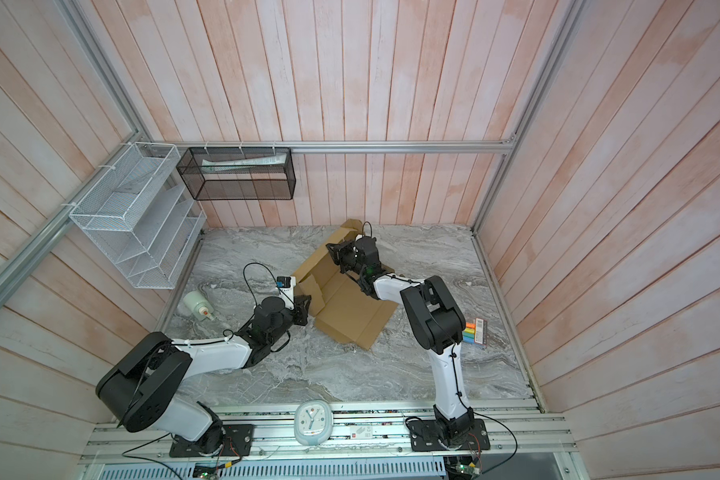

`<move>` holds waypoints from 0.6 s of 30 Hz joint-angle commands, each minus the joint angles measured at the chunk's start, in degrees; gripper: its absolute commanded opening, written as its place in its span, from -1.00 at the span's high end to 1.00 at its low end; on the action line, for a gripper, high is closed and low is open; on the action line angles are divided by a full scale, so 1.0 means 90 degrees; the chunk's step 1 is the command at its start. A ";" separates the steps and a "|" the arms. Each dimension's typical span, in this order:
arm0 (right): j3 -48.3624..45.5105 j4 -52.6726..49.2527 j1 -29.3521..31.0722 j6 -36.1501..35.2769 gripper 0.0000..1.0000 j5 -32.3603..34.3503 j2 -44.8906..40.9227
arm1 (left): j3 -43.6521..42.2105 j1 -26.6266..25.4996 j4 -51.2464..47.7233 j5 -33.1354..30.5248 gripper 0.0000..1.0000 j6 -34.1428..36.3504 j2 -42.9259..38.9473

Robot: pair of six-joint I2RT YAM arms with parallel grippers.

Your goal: Fold the paper box

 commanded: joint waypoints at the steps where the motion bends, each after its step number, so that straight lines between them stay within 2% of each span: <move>1: -0.0058 -0.0031 0.0148 0.0149 1.00 -0.0246 0.0048 | 0.0266 -0.0009 -0.0114 -0.0286 0.33 -0.0165 0.0110; 18: -0.0409 0.0273 0.0231 0.0403 1.00 -0.0061 -0.0087 | 0.0768 -0.0107 -0.0702 -0.1499 0.25 -0.0490 0.0315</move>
